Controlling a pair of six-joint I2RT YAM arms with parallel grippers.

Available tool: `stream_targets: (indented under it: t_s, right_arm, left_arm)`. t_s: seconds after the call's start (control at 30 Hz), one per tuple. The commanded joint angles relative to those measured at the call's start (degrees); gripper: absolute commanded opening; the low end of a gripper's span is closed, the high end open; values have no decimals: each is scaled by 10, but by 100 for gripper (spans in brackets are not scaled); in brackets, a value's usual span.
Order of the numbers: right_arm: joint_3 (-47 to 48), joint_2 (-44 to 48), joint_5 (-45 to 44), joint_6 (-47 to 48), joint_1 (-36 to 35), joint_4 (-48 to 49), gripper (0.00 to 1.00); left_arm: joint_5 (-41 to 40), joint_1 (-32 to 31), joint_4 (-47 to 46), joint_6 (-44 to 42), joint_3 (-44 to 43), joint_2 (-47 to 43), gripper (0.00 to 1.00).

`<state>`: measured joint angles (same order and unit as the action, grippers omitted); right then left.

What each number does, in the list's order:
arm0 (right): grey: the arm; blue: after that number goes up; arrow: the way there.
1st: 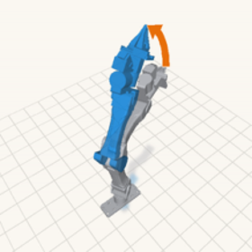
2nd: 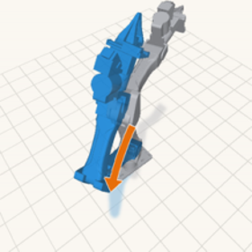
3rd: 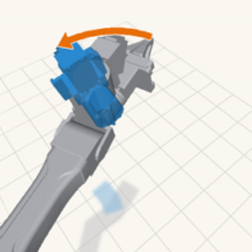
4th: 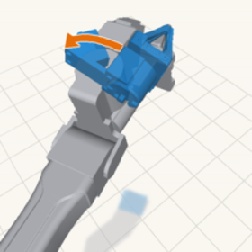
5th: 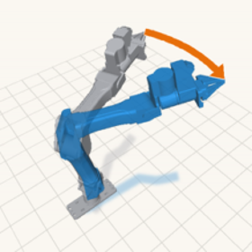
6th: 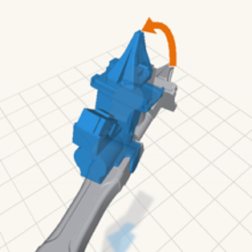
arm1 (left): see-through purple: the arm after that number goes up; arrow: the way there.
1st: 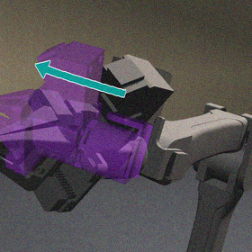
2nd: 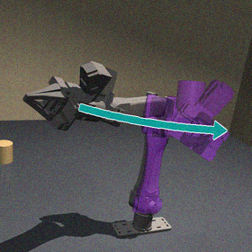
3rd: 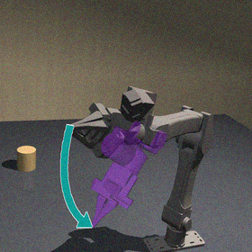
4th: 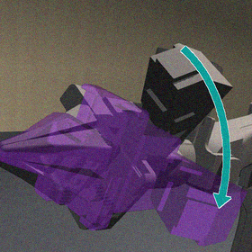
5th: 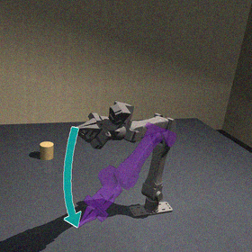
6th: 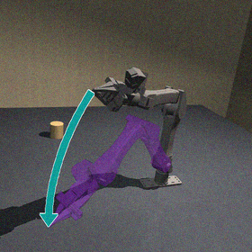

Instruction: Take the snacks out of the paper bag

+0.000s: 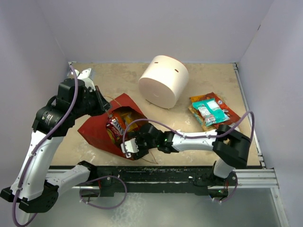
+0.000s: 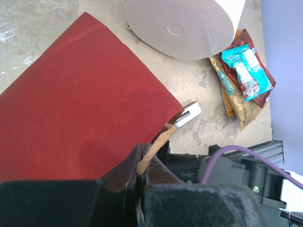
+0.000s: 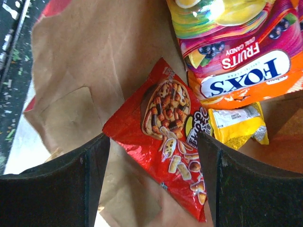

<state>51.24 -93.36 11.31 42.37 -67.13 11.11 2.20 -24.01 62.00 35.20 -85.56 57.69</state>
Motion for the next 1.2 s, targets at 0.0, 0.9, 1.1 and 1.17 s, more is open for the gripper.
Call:
stream_targets:
  t_s: [0.0,0.9,1.1,1.17]
  right_arm:
    - [14,-33,-31,42,-6,60,76]
    - [-33,145,-62,-80,-15,72,0]
    - [-4,271,-61,-228,-15,-31,0]
    - [9,303,-58,-261,-15,-70,0]
  left_arm:
    - [19,3,-4,-21,-32,4,0]
    - [-18,4,-46,-19,-23,7,0]
    - [-33,3,-53,-13,-25,9,0]
    - [-37,3,-52,-10,-23,3,0]
